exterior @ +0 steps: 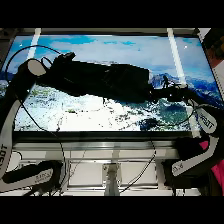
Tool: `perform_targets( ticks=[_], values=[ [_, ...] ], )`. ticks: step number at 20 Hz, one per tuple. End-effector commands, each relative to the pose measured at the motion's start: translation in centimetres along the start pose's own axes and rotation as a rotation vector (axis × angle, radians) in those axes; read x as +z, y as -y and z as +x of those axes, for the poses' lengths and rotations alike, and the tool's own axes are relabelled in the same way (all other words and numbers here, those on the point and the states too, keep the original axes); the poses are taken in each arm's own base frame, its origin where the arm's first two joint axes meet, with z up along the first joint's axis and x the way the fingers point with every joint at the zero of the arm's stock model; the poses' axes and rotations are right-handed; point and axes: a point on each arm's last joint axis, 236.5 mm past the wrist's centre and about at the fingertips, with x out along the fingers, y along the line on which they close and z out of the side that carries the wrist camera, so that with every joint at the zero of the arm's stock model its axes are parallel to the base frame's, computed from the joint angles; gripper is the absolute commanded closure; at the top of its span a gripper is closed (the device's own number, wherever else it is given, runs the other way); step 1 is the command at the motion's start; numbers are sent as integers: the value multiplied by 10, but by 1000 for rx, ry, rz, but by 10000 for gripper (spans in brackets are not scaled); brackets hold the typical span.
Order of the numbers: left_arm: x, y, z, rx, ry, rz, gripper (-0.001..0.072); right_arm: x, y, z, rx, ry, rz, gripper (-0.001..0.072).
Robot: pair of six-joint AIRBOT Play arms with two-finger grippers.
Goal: Fold the clothes and pants, and hang the long-sleeved shirts on hangers.
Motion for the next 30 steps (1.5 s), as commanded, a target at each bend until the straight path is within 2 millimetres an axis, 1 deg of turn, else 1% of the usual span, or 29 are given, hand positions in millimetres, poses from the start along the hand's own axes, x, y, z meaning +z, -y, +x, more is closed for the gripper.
perform_targets(
  ticks=[1,3,4,6,7,8,10,12,13,14,16,17,18,20,21,23,25,27,29,30],
  values=[
    [1,-5,7,-1,-5,-13,697,-8,-11,9,6,-30,-16,684],
    [5,-12,17,6,2,-94,697,-25,-12,-1,12,-109,-34,694],
    [9,-16,23,13,13,-145,697,-33,-7,-10,-10,-145,-54,694],
    [17,-19,36,20,33,-164,697,-37,17,-39,-129,-170,-79,694],
    [21,-17,43,22,44,-157,698,-34,32,-61,-206,-159,-86,694],
    [25,-12,50,22,56,-153,698,-28,45,-88,-267,-133,-92,694],
    [33,3,66,17,75,-116,698,-17,63,-145,-328,-65,-85,694],
    [33,23,84,2,70,-108,698,-11,83,-200,-377,9,-83,693],
    [32,35,93,-8,63,-95,698,-5,95,-230,-406,69,-78,693],
    [30,48,101,-17,56,-69,697,1,104,-254,-427,128,-58,693],
    [31,70,111,-32,69,-26,698,17,112,-297,-442,237,-27,694],
    [34,79,114,-37,86,-9,698,24,110,-311,-446,270,-28,695],
    [36,86,116,-41,98,4,698,31,104,-320,-453,295,-47,695],
    [38,93,118,-46,112,17,698,46,82,-326,-460,330,-112,695],
    [38,94,119,-47,113,17,698,53,68,-322,-463,337,-156,695],
    [39,94,118,-46,116,17,698,61,33,-301,-456,323,-259,695],
    [42,93,118,-43,131,16,697,64,-7,-266,-438,297,-379,696],
    [47,92,117,-40,150,15,697,57,-50,-221,-405,266,-489,696],
    [55,90,116,-34,182,12,698,36,-89,-170,-368,201,-609,696],
    [61,87,114,-28,208,3,698,21,-107,-143,-345,163,-666,697]
  ],
)
